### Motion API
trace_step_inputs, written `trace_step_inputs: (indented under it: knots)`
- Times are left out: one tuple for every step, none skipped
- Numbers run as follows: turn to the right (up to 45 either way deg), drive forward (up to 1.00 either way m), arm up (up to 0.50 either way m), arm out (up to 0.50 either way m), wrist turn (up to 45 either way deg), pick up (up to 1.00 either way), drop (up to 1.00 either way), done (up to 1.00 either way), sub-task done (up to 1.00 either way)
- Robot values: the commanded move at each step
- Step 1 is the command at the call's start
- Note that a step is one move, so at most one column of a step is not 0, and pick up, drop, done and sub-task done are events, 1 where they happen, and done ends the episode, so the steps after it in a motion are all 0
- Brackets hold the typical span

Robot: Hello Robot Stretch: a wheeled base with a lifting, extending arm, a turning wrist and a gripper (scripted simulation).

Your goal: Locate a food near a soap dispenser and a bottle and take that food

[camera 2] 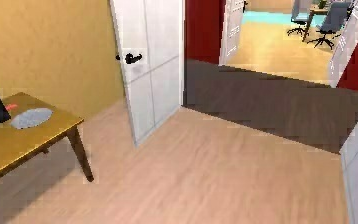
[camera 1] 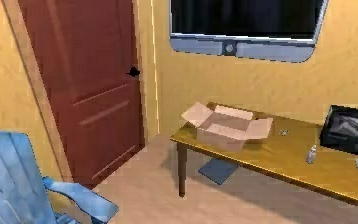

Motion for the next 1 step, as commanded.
trace_step_inputs:
  knots:
    - [45.0, 0.00, 0.00, 0.00, 0.0, 0.00, 0.00, 0.00, 0.00]
